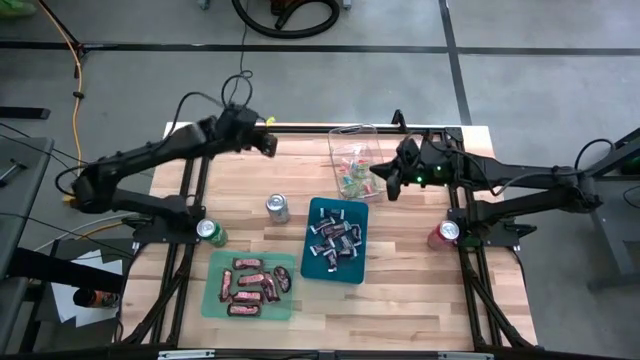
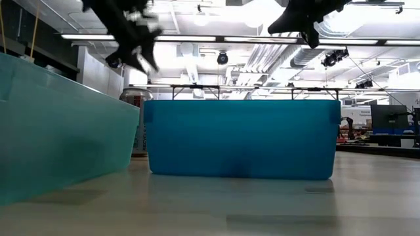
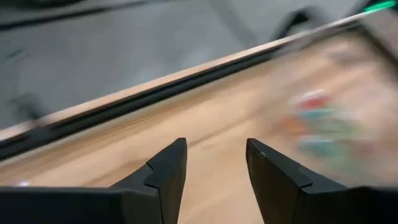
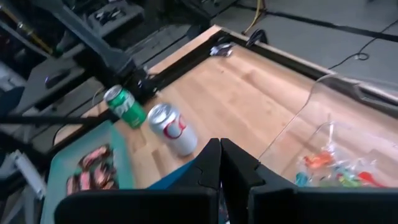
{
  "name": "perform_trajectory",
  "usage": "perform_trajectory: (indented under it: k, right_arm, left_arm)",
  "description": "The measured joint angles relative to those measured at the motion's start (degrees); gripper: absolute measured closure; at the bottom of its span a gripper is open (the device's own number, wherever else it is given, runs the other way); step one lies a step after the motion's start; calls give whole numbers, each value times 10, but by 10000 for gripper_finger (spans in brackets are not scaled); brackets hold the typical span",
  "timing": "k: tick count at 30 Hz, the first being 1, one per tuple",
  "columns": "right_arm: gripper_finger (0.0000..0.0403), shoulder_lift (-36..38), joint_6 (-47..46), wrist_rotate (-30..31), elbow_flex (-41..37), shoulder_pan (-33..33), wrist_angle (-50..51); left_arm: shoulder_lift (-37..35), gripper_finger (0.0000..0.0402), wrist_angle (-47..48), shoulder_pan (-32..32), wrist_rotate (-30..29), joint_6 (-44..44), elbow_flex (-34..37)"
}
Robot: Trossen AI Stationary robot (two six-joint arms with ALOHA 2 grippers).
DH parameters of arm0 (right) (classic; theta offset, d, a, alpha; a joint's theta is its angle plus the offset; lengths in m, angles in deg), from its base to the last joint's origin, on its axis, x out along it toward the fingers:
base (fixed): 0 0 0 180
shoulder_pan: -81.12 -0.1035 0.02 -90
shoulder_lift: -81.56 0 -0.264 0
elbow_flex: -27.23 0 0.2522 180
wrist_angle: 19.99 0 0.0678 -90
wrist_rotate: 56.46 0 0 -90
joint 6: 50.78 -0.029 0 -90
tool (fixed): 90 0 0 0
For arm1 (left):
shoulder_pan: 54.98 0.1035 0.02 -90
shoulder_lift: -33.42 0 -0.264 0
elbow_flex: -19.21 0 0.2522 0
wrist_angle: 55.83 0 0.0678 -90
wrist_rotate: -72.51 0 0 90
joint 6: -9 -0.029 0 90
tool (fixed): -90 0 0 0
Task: Sort candy
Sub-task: Put the brown-white chocolate into the blue bin
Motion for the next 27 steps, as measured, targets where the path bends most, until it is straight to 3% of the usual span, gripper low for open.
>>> perform_trajectory:
  k: [7,10,15,20,24,27]
  right_arm:
    - [402,0,14,-29,0,54,-5]
    - [402,0,48,-55,0,88,-5]
    - [403,-4,112,-128,0,163,-7]
    - [403,-34,157,-219,0,235,-40]
    - [403,-79,151,-309,1,278,-97]
    - [403,-115,121,-344,0,290,-130]
  left_arm:
    - [84,250,109,118,-59,37,22]
    - [101,250,124,138,-88,85,60]
    - [121,250,121,152,-87,155,118]
    - [157,250,121,186,-59,111,106]
    - [198,250,126,219,-56,64,63]
    - [235,250,132,239,-56,19,17]
